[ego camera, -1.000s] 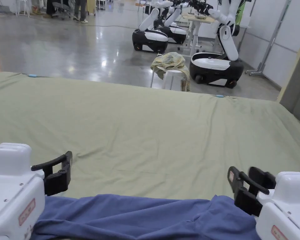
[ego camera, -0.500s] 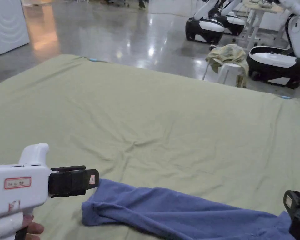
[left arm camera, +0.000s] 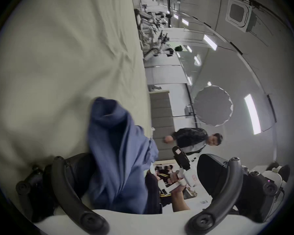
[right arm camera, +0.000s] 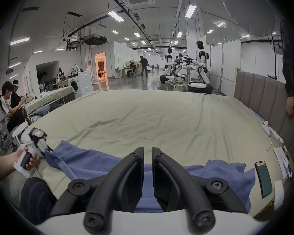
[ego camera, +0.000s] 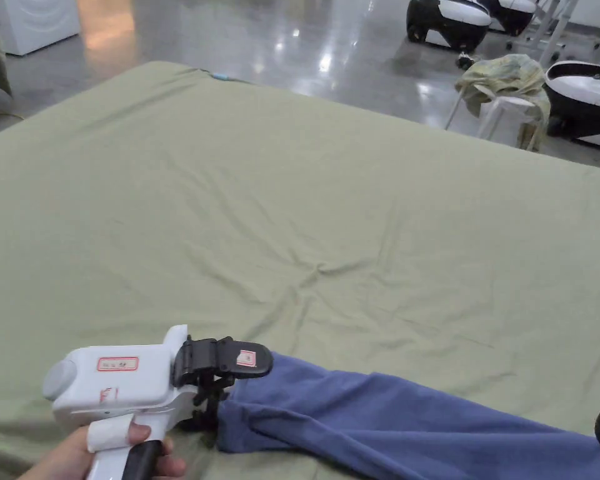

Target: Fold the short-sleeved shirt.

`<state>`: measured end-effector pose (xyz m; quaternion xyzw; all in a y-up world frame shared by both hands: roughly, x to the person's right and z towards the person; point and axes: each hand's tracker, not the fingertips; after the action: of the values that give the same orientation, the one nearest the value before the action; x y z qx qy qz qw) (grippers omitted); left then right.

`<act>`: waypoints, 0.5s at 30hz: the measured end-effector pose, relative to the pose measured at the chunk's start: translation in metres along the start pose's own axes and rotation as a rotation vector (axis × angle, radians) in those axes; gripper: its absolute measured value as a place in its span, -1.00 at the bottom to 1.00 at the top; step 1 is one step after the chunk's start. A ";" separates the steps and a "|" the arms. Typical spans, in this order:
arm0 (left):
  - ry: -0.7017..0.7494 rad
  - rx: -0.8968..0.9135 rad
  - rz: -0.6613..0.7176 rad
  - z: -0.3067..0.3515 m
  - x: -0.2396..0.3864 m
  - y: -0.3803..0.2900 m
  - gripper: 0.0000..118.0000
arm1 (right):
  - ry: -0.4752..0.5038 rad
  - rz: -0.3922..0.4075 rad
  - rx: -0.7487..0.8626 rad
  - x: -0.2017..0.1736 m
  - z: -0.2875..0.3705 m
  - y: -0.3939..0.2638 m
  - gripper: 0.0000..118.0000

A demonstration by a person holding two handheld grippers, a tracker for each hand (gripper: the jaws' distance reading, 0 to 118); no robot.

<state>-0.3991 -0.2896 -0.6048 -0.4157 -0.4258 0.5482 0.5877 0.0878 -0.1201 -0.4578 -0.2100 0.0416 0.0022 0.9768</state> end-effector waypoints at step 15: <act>0.768 0.198 -0.226 0.024 0.101 0.013 -0.90 | 0.018 -0.021 0.054 -0.003 0.016 0.010 -0.79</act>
<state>-0.4225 -0.1874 -0.6057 -0.4821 -0.1637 0.3233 0.7976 0.0861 -0.1041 -0.4469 -0.1840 0.0483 -0.0111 0.9817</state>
